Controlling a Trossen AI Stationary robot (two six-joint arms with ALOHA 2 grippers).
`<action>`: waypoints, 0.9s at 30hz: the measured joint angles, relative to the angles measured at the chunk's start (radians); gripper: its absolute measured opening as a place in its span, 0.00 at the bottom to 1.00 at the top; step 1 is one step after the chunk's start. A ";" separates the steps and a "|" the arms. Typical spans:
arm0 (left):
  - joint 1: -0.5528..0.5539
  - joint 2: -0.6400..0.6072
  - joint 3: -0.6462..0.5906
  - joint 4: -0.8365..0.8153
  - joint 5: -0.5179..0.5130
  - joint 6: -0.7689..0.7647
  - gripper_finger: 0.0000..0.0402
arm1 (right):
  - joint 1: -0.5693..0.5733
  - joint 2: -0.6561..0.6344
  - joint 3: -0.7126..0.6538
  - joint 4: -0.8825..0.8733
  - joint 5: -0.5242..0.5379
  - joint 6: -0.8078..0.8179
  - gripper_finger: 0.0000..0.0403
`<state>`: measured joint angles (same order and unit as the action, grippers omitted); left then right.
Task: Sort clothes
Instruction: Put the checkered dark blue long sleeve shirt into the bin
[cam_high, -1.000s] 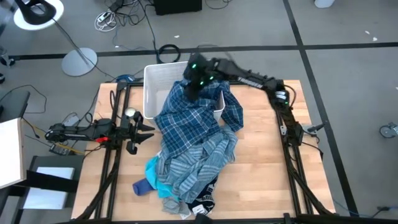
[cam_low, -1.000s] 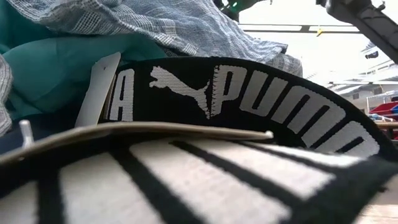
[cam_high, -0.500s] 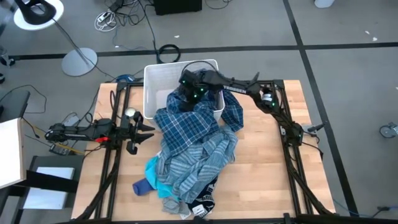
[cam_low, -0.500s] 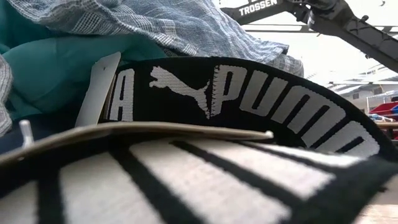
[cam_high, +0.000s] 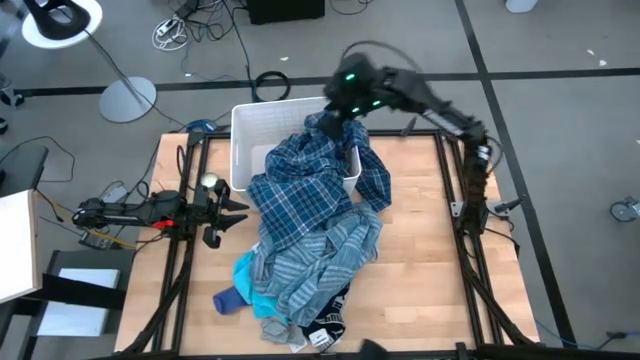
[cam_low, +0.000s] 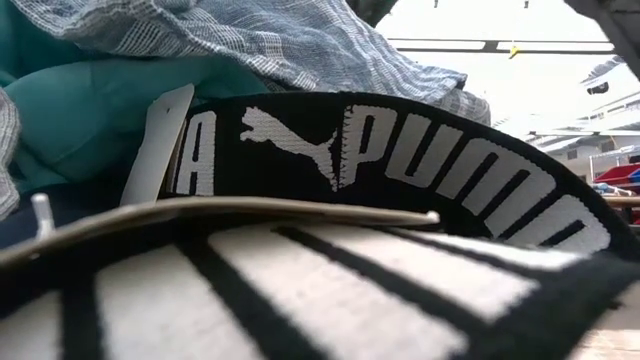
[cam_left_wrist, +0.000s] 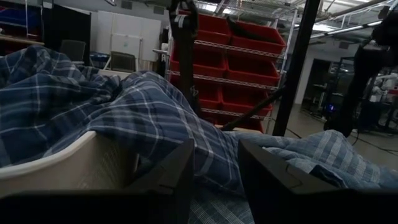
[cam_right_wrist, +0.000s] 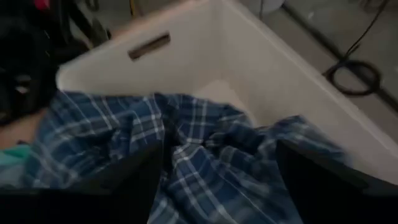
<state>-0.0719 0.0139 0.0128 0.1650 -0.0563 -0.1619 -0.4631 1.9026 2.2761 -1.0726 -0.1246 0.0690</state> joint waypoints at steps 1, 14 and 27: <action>0.000 0.000 0.000 0.000 0.000 0.000 0.32 | -0.004 -0.029 0.000 -0.006 0.000 0.001 0.76; 0.000 0.000 0.000 0.000 0.000 0.000 0.32 | -0.011 -0.488 -0.592 0.067 0.039 0.064 0.73; 0.000 0.000 0.000 0.000 0.000 0.000 0.32 | 0.040 -0.862 -1.475 0.479 0.145 0.261 0.69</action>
<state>-0.0721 0.0139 0.0128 0.1654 -0.0559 -0.1617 -0.4230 1.0407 0.8008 -0.5933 0.0205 0.3302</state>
